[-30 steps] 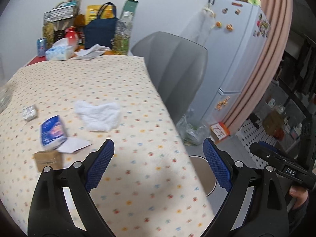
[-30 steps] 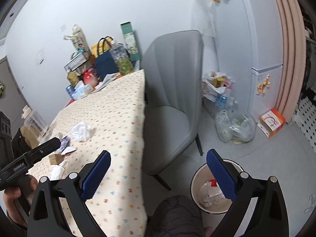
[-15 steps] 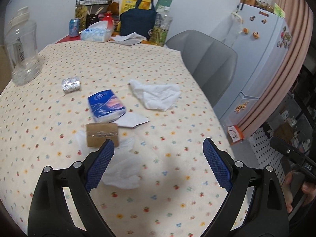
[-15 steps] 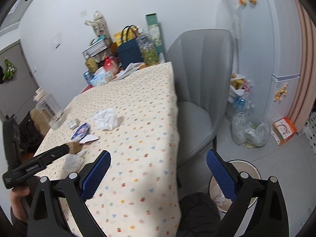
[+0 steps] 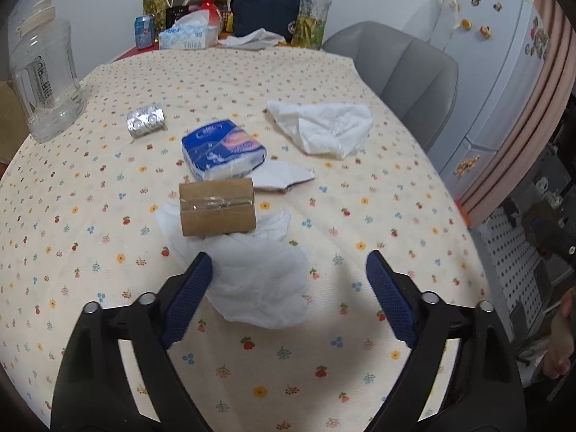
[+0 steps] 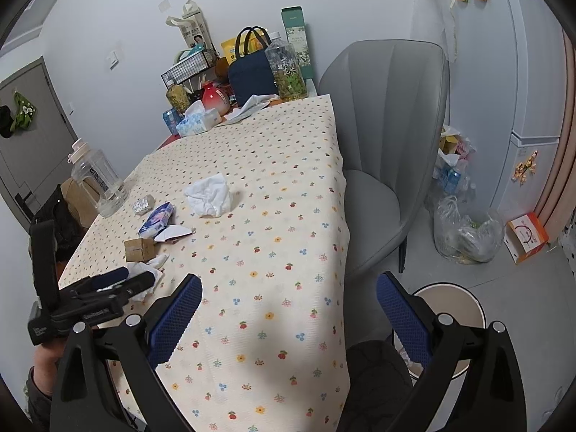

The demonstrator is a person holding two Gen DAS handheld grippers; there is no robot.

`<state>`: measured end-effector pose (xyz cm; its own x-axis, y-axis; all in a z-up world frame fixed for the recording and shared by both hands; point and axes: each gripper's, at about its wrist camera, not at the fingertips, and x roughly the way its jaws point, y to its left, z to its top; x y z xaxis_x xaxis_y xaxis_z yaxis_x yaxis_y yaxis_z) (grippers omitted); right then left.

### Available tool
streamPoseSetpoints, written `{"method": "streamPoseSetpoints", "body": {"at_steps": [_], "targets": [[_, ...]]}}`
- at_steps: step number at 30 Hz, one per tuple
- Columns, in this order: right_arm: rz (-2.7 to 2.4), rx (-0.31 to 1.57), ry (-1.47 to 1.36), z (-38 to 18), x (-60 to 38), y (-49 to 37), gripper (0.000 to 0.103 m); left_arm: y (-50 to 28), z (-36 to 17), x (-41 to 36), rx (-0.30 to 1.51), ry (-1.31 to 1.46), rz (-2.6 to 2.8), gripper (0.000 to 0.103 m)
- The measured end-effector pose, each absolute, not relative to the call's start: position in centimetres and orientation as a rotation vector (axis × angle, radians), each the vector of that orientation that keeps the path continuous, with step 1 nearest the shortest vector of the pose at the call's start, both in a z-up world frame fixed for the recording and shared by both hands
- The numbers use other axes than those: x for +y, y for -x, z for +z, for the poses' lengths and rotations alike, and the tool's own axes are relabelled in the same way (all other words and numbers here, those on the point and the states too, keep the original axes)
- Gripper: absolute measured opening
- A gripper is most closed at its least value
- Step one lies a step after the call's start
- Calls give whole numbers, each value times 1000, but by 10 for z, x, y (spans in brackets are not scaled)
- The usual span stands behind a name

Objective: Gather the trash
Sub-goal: 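Move both tools back over the table toward the remaining trash, then grasp the white plastic wrapper with the left gripper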

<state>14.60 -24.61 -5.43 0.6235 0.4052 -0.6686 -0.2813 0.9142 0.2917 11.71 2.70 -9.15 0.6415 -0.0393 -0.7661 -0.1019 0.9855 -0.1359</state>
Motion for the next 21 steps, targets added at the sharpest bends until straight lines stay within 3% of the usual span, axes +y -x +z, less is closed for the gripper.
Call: {"method": "streamPoseSetpoints", "body": {"at_steps": [4, 6, 8, 11, 21], "targets": [[384, 812, -174, -56, -252, -148, 95, -122, -101, 21, 903, 97, 87, 68], [374, 819, -176, -58, -254, -149, 95, -122, -101, 22, 903, 72, 123, 54], [370, 821, -178, -58, -254, -150, 95, -120, -99, 31, 900, 89, 143, 29], [374, 815, -169, -55, -250, -149, 95, -115, -96, 53, 888, 183, 110, 15], [450, 808, -111, -48, -211, -149, 95, -82, -71, 87, 771, 298, 103, 13]]}}
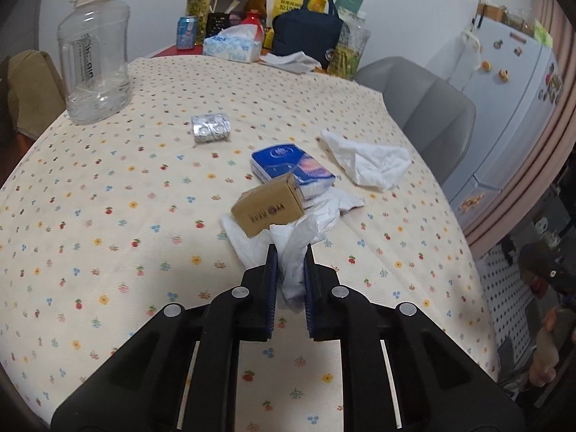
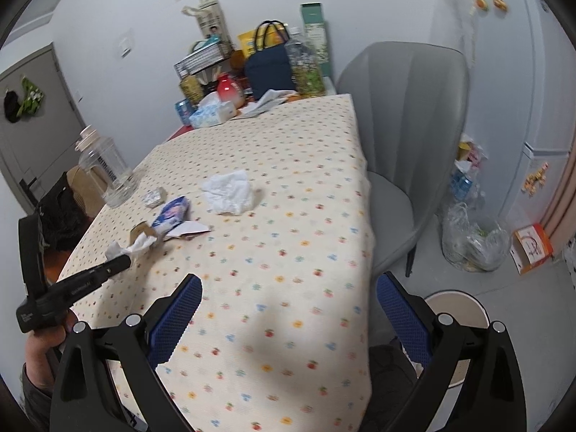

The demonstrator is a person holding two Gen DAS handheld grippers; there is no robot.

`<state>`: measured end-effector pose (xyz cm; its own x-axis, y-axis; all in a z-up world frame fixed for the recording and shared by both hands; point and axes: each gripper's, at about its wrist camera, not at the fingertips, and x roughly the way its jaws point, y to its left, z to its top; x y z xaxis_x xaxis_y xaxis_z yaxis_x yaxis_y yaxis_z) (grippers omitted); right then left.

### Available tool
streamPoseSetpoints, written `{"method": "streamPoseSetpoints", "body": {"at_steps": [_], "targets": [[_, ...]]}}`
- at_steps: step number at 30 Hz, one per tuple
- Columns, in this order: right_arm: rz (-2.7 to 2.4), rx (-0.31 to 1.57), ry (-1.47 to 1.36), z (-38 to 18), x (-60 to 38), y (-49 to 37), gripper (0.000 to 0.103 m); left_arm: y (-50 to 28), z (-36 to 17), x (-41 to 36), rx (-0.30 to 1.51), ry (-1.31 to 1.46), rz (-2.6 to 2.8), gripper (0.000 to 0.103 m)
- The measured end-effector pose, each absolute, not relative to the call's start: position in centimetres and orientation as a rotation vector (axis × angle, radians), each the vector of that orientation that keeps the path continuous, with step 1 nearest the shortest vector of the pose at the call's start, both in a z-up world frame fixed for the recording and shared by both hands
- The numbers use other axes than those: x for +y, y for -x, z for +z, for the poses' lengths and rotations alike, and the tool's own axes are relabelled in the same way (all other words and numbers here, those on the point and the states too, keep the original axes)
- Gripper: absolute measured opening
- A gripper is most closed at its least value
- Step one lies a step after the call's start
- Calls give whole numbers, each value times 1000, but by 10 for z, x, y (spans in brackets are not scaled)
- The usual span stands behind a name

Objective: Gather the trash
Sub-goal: 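Grasp the white plastic wrapper with the left gripper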

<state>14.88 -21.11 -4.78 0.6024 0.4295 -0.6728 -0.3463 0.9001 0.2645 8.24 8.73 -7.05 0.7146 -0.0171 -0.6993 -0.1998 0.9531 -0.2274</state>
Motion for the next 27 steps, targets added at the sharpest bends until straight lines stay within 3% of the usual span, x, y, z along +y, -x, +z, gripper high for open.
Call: {"method": "streamPoseSetpoints", "body": {"at_steps": [8, 18, 27], "targets": [[540, 781, -63, -36, -163, -161, 95, -63, -40, 104, 684, 342, 90, 13], [669, 835, 36, -48, -81, -180, 74, -45, -38, 142, 651, 392, 170, 13], [696, 876, 159, -72, -29, -204, 72, -36, -52, 167, 664, 431, 227, 13]]}}
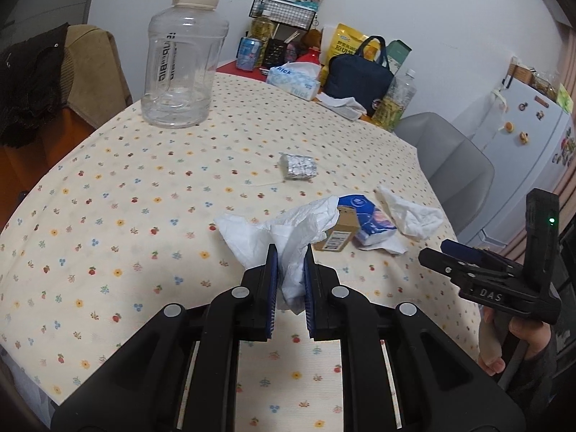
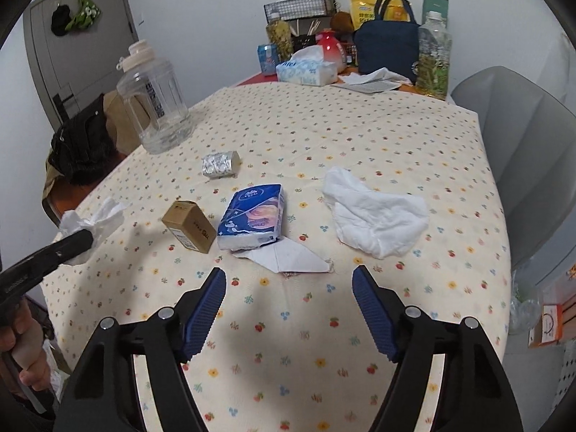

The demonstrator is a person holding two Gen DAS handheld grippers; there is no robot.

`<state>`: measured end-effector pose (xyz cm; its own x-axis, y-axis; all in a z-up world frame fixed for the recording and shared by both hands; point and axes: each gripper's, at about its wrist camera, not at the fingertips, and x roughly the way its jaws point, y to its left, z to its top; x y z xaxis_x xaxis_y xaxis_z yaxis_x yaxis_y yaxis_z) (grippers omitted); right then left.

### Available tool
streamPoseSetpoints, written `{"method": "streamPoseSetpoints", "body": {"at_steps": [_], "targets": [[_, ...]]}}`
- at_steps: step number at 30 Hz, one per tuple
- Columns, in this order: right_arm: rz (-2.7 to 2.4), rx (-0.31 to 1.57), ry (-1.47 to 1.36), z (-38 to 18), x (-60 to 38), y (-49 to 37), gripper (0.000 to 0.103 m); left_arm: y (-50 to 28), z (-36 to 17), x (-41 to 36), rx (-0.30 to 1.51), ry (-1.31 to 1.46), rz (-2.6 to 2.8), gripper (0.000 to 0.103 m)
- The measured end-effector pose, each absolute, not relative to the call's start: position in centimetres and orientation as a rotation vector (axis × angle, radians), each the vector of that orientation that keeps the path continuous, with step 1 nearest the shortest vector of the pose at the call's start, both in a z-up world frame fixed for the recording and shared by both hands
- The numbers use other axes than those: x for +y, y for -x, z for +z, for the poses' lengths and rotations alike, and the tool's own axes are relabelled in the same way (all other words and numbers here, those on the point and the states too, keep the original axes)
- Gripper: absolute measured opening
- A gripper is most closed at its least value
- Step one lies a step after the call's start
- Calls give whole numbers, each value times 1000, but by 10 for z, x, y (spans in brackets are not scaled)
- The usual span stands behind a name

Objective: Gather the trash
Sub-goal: 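Grasp the white plastic wrapper with the left gripper, then grasp the white paper scrap with the right gripper while the left gripper holds the wrapper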

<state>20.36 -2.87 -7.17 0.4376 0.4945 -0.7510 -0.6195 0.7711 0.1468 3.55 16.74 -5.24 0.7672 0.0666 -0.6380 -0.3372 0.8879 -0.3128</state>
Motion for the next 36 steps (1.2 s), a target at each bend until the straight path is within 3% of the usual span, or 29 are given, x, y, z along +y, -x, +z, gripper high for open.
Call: {"method": "streamPoseSetpoints", "body": {"at_steps": [10, 13, 14, 16, 17, 36], "targets": [[721, 918, 281, -97, 12, -224, 73, -37, -61, 175, 678, 454, 232, 13], [748, 939, 314, -105, 22, -224, 49, -34, -61, 174, 676, 451, 230, 13], [731, 925, 347, -104, 24, -221, 31, -33, -61, 175, 675, 450, 231, 13], [737, 930, 347, -102, 21, -219, 20, -31, -61, 177, 673, 454, 235, 13], [760, 951, 314, -100, 16, -219, 4, -30, -60, 177, 672, 456, 236, 13], [716, 883, 88, -53, -102, -180, 4, -44, -44, 133, 663, 399, 154, 13]]}}
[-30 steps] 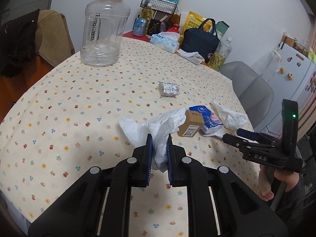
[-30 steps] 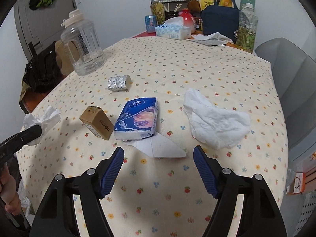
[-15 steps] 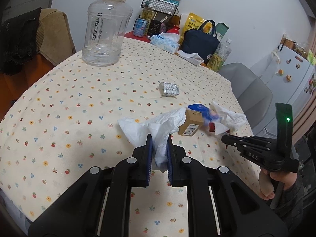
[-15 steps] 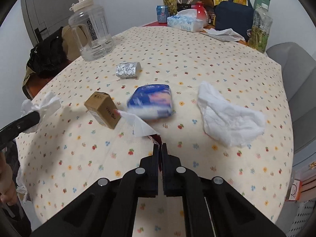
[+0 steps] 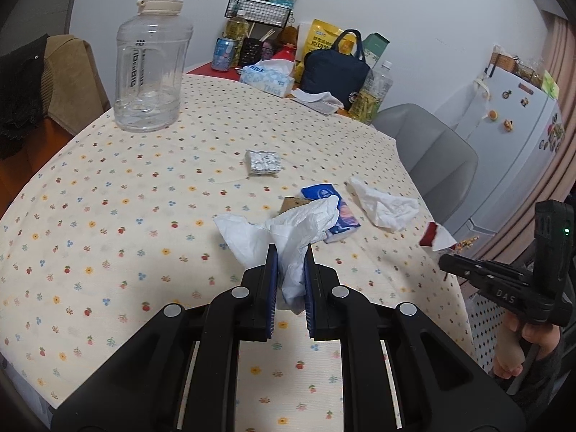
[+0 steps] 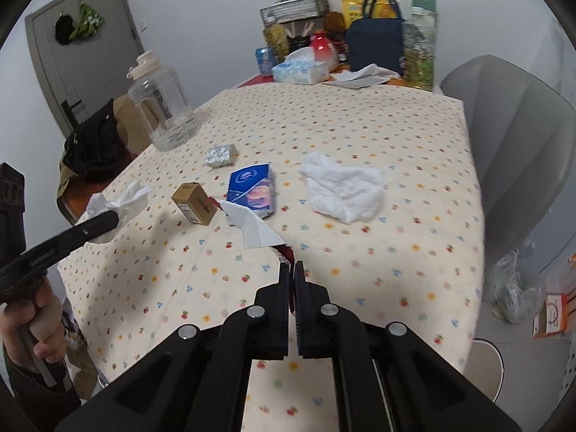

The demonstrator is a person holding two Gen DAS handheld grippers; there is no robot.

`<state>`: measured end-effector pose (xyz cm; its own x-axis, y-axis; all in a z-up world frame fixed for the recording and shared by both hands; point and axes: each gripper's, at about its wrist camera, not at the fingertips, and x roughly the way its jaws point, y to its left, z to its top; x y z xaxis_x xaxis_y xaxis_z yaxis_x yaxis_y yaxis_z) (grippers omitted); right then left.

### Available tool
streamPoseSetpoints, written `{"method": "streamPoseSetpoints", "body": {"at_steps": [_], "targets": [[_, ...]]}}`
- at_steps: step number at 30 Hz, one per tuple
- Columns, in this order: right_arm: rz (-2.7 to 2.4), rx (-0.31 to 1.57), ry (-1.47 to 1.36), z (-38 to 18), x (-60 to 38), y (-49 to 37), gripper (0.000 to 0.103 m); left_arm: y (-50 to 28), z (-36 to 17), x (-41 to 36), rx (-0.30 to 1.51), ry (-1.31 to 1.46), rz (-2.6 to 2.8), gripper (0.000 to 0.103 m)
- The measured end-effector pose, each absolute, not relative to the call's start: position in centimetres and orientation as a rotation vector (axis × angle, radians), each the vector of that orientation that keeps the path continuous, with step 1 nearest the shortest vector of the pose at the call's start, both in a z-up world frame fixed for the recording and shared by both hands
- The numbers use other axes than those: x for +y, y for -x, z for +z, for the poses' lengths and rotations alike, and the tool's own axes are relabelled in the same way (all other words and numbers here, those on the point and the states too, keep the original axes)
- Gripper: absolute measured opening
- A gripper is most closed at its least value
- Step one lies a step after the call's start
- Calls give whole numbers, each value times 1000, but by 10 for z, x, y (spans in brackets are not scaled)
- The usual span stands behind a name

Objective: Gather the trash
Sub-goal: 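Grasp the white paper scrap with the right gripper while the left gripper holds the wrapper, then carry both items over the bin and open both grippers to drop them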

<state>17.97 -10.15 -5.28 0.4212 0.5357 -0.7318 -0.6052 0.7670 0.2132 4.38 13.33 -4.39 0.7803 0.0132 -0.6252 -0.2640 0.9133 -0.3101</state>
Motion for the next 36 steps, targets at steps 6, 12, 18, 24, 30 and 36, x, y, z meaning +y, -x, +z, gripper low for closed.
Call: {"method": "streamPoseSetpoints", "body": {"at_steps": [6, 12, 18, 24, 30, 36], "targets": [[650, 855, -19, -44, -154, -176, 4, -59, -38, 109, 670, 361, 106, 13], [576, 840, -87, -44, -198, -180, 4, -78, -35, 79, 682, 317, 52, 13], [492, 854, -154, -57, -246, -188, 4, -98, -37, 44, 707, 273, -4, 13], [419, 868, -210, -72, -294, -196, 4, -120, -41, 8, 739, 235, -56, 13], [354, 884, -264, -89, -336, -199, 4, -141, -43, -29, 764, 195, -115, 13], [281, 908, -296, -110, -376, -199, 5, -167, -50, -75, 810, 146, -181, 13]]}}
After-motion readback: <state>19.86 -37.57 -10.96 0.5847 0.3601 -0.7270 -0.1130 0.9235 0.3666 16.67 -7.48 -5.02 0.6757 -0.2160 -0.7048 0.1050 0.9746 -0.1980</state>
